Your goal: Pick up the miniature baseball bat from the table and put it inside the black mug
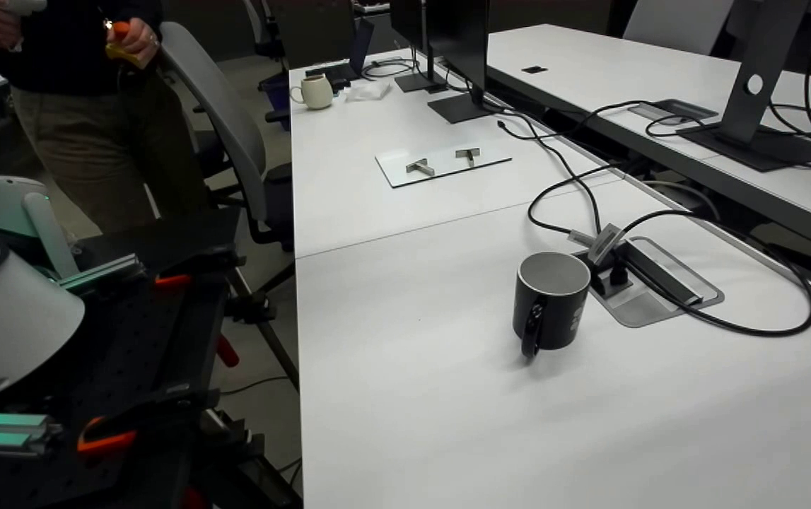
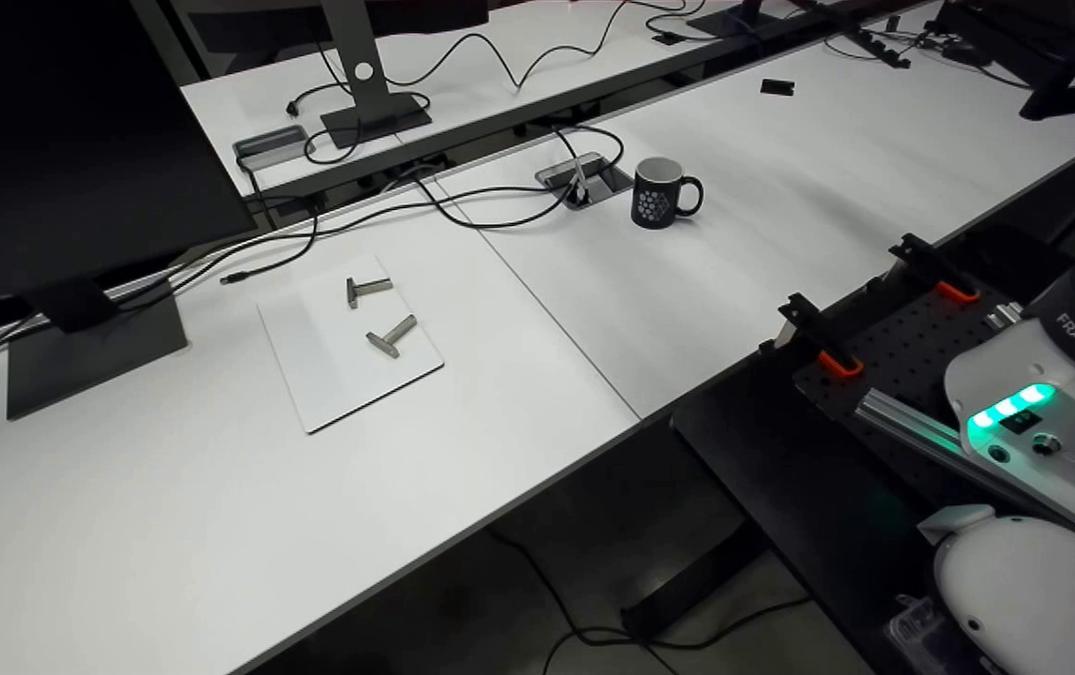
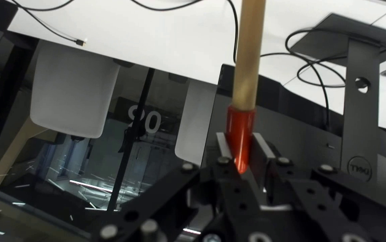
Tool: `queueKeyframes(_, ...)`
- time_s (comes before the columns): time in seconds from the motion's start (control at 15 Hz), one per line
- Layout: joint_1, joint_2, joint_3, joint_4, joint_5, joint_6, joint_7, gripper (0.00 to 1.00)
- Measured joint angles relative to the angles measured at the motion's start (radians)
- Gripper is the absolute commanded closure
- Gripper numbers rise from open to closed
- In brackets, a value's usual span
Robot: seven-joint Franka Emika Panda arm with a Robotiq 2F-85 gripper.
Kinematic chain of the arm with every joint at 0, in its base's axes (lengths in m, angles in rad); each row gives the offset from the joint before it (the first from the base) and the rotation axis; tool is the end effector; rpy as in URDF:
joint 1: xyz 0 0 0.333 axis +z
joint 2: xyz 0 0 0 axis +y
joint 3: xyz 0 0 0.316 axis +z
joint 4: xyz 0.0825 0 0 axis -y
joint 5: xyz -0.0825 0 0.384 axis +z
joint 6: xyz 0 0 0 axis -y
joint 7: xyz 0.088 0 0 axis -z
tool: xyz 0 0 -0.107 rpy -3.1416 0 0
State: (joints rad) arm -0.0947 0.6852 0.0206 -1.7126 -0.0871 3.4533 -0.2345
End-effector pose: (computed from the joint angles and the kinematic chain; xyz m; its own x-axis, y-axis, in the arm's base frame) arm 0.7193 -0.0464 0.3225 0.4840 0.2639 0.8343 0.1006 -0.9639 0.2465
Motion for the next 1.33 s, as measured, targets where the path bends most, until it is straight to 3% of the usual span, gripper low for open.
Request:
queueKeyframes(0.07,0.013,0.005,-0.009,0.030,0.003,0.000,0.008,0.70)
queueKeyframes(0.47,0.032,0.036,-0.011,0.126,0.002,-0.002,0.039,0.70)
queueKeyframes(0.53,0.032,0.039,-0.011,0.129,0.002,-0.002,0.039,0.93)
queueKeyframes(0.67,0.027,0.043,-0.002,0.130,-0.004,-0.002,0.039,0.93)
queueKeyframes(1.13,-0.115,0.065,0.187,0.091,-0.066,-0.002,0.039,0.93)
queueKeyframes(1.33,-0.160,0.074,0.221,0.073,-0.062,-0.001,0.041,0.93)
